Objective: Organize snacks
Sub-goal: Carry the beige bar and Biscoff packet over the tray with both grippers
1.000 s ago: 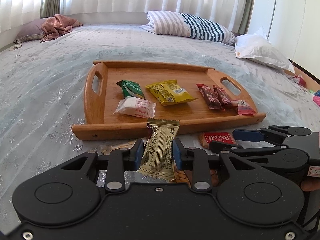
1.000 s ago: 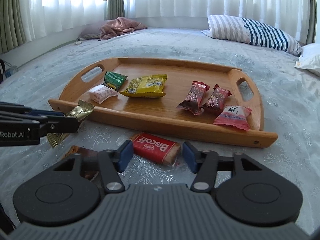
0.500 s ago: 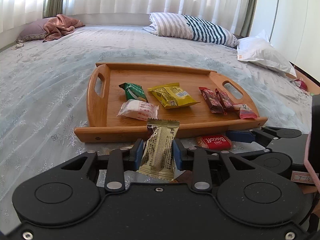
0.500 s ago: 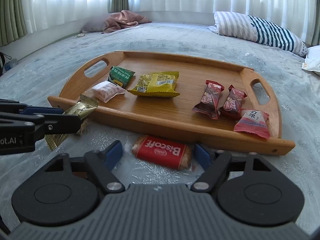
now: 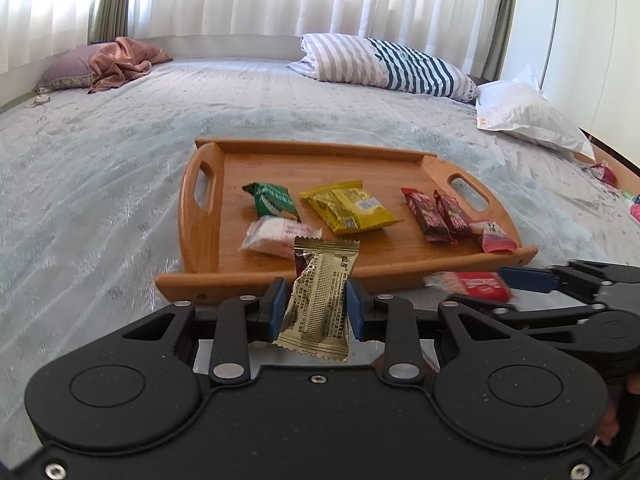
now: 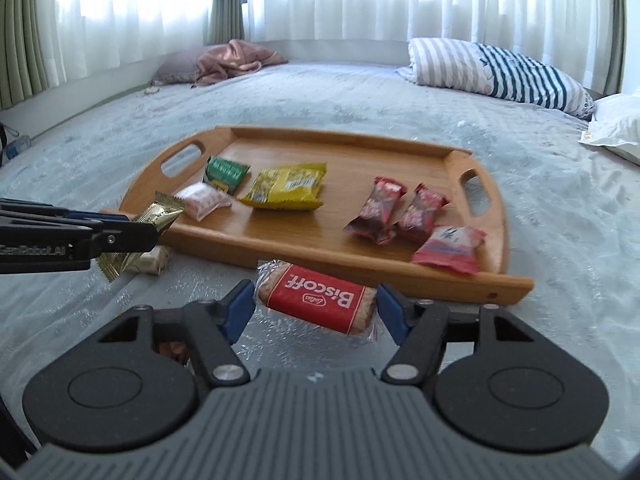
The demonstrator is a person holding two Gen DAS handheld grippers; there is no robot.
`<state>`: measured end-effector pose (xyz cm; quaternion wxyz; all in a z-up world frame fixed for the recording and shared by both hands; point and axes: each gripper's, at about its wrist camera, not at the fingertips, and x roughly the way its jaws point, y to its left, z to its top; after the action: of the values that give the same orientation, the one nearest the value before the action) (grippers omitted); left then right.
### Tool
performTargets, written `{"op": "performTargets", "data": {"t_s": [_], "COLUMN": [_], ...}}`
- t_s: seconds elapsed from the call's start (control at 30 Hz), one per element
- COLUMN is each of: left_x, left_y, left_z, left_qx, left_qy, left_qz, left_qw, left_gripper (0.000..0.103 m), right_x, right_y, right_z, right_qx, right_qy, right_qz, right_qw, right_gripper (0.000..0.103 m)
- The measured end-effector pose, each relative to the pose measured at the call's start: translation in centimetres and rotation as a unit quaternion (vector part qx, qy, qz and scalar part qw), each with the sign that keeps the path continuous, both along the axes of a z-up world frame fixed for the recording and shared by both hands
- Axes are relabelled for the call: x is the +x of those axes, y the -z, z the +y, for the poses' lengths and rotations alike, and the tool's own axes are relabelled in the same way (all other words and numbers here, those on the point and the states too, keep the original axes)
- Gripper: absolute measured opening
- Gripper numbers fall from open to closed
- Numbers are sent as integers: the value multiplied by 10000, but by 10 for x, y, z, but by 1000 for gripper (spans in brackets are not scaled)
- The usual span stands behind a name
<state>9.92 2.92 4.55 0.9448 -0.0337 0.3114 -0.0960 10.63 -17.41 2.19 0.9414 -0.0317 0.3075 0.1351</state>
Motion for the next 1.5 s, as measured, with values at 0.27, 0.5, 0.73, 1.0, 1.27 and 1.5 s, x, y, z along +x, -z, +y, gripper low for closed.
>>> {"op": "performTargets", "data": {"t_s": [0.27,0.5,0.73,1.0,1.27,1.5], "left_x": [29,85,151,204,223,227], "left_y": [-19,-32,-28,-5,16,25], "left_z": [1,7,10,9,7,6], "left_qx": [-111,-214,-232,-110,-181,-138], "left_qy": [-97,-416,-577,-837,-928,-971], "left_qz": [-220,-314,51,494,700,719], "left_qw": [9997,9984,9981,9952,9931,9926], "left_gripper": [30,30,30,30,30,30], "right_x": [18,75,140,189,201,204], "right_y": [-26,-33,-27,-7,7,10], "right_z": [-17,-32,-36,-39,-36,-34], "right_qx": [21,4,-175,-145,-99,-108], "right_qy": [285,593,786,987,1049,995], "right_qz": [-339,-354,-67,303,378,394], "right_qw": [9990,9976,9967,9946,9937,9942], "right_gripper": [69,69,69,69,70,70]}}
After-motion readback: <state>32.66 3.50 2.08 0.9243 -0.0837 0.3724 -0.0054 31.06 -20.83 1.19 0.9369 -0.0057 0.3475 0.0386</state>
